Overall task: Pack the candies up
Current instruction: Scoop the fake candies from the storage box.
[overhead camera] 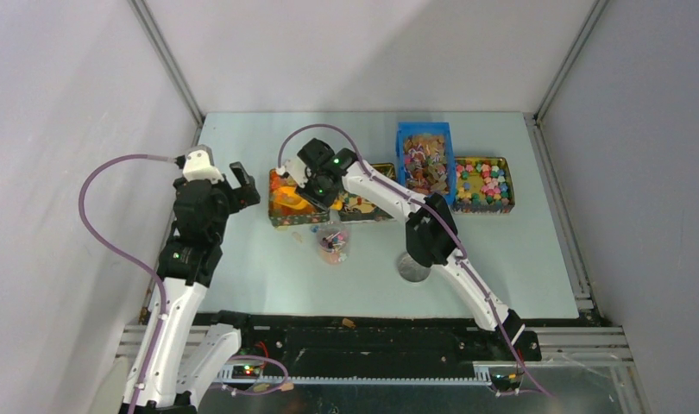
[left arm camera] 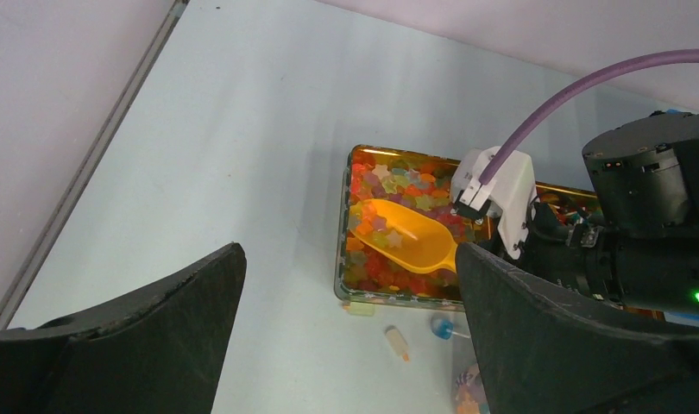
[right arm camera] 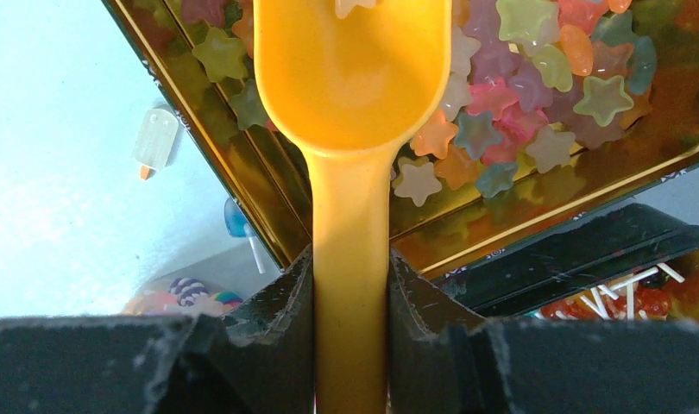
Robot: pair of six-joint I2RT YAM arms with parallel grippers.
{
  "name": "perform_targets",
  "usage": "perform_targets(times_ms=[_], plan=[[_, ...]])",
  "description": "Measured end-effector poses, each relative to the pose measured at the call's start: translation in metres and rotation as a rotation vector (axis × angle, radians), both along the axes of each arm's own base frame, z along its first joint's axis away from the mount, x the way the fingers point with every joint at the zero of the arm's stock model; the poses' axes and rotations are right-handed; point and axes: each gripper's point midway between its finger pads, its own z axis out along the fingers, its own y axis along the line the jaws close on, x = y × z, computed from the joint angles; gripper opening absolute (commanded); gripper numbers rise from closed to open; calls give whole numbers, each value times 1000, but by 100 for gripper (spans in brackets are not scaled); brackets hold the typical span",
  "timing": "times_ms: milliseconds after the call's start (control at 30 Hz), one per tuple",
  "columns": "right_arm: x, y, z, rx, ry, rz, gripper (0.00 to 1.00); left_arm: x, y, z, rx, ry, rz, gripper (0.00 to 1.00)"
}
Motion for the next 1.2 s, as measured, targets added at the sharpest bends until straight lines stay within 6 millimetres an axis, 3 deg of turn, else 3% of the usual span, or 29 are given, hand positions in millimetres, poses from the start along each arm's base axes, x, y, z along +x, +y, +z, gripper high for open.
perform_targets(times_ms=[433,833,1200], plan=[[4,-7,6,-17,-20,-47,0,-2,0,-11,3,28,-2,100],[4,-21,68,14,-97,-109,0,-8,-6,-23,-3,58,-36,100],[-9,-43,93,-2,-96,-158,0,-14,-19,-63,-17,165,-111,100]])
